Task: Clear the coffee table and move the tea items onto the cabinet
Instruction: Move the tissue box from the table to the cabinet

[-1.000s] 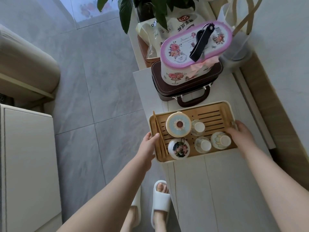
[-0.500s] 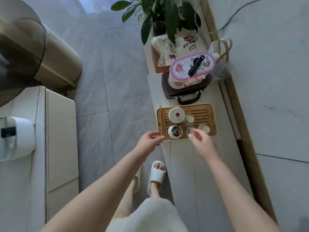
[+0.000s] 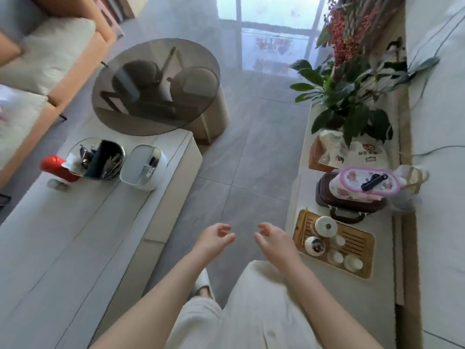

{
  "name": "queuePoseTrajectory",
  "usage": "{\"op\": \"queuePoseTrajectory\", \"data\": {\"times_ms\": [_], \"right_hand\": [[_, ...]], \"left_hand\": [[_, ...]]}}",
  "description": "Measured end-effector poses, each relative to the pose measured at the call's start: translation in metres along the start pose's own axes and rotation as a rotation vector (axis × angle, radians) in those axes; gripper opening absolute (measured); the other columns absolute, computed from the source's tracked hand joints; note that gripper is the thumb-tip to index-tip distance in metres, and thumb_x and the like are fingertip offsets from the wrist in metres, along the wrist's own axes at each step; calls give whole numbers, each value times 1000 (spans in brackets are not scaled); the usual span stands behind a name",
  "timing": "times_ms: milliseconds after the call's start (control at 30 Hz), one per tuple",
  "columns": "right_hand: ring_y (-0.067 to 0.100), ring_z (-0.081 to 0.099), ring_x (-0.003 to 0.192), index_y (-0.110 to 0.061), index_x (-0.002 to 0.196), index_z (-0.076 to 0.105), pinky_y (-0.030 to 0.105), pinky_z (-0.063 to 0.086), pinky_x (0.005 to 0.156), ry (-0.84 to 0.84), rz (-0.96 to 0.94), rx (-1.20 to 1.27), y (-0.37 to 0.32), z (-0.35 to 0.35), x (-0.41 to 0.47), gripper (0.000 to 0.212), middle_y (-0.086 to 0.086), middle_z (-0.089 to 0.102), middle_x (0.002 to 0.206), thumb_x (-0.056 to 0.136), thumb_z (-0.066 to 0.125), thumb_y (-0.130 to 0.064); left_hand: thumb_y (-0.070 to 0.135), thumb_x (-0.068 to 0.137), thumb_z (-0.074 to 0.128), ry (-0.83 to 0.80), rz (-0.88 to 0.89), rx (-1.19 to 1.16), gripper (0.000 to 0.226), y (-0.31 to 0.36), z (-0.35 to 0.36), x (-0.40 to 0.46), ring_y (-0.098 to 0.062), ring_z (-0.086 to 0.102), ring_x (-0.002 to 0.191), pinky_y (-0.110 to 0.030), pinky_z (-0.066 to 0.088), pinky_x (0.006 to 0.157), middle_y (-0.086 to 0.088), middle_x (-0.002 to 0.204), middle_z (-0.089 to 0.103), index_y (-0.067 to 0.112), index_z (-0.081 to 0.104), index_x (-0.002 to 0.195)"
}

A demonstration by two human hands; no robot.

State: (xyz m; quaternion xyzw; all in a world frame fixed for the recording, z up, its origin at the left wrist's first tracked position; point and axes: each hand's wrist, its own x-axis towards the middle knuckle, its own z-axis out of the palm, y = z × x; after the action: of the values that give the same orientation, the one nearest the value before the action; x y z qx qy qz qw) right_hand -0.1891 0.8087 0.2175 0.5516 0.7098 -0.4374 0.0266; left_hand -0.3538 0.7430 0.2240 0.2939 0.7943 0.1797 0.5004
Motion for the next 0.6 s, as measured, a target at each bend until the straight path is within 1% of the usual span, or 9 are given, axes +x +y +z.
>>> {"op": "queuePoseTrajectory", "data": {"times_ms": [100, 200, 267, 333, 400, 467, 600], "right_hand": [[16, 56, 115, -21, 125, 53, 33, 39, 100, -66, -102, -113, -42, 20, 2, 37, -2, 64, 118, 92, 49, -36], [15, 55, 116, -21, 124, 54, 29, 39, 100, -113, -186, -201, -79, 43, 3, 36, 0, 64, 120, 91, 50, -35], [16, 55, 117, -22, 124, 54, 28, 40, 99, -138, -231, -260, -102, 60, 3, 36, 0, 63, 121, 91, 49, -35], [16, 54, 118, -22, 125, 54, 28, 39, 99, -149, -267, -302, -125, 77, 3, 36, 0, 62, 122, 91, 48, -35], [16, 53, 119, -22, 126, 53, 28, 39, 99, -150, -293, -325, -149, 96, 3, 37, 0, 61, 124, 92, 48, -33], [16, 52, 120, -21, 128, 52, 28, 39, 99, -155, -308, -335, -173, 116, 1, 38, 0, 59, 126, 92, 47, -33], [16, 52, 119, -20, 127, 51, 30, 41, 99, -179, -330, -326, -221, 161, 0, 38, 0, 59, 124, 93, 48, -36]], "left_hand": [[24, 89, 62, 107, -21, -69, 37, -28, -38, -19, -21, 60, 108, -26, 45, 88, -10, 119, 64, 7, 59, 121], [21, 91, 60, 196, -69, -180, 35, -60, -73, -34, -23, 58, 109, -28, 48, 80, -13, 120, 61, 5, 57, 122], [19, 91, 59, 241, -99, -241, 35, -83, -96, -44, -22, 57, 107, -27, 48, 78, -14, 119, 60, 3, 56, 122], [21, 91, 59, 280, -113, -284, 37, -106, -120, -53, -19, 56, 106, -27, 46, 84, -10, 118, 59, 3, 55, 124], [27, 90, 60, 316, -136, -267, 37, -130, -146, -62, -18, 56, 111, -29, 46, 92, -5, 118, 61, 10, 57, 123], [32, 89, 60, 358, -151, -249, 37, -153, -173, -72, -16, 58, 111, -28, 45, 93, -2, 119, 63, 14, 59, 121], [32, 89, 60, 393, -146, -247, 36, -196, -222, -82, -15, 59, 109, -24, 44, 91, -4, 119, 65, 14, 61, 120]]}}
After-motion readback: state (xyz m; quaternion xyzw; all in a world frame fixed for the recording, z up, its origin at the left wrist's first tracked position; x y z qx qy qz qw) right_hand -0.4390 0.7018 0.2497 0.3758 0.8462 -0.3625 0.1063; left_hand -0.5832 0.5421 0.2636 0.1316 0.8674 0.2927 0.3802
